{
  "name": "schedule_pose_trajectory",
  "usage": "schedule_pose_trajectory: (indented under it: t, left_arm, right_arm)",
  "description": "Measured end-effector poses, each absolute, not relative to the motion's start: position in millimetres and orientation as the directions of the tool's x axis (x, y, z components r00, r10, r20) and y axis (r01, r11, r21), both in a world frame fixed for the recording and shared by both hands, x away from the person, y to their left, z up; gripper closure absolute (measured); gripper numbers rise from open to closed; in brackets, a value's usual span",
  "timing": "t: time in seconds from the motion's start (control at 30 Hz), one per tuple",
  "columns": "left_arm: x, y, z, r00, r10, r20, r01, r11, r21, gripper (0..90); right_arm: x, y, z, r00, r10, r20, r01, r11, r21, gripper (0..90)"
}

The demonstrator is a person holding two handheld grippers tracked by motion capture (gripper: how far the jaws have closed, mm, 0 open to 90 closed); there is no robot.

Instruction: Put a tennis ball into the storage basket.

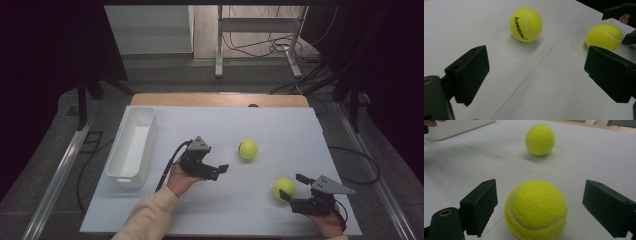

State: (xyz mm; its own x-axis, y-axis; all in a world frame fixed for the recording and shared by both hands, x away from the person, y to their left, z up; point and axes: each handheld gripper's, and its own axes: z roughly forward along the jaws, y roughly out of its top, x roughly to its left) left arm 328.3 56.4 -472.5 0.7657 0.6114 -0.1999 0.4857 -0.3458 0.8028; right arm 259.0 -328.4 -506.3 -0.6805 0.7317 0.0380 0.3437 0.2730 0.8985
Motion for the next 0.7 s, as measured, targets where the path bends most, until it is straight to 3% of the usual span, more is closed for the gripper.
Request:
schedule_pose_trajectory:
  t: [0.7]
  left_arm:
    - [350.7,18.7,-474.9,0.784,0.599,-0.162,0.475,-0.411,0.778,6.6]
  right_arm:
    - [259.3,-329.8,-506.5,-0.678,0.734,0.043,0.343,0.264,0.901,13.0]
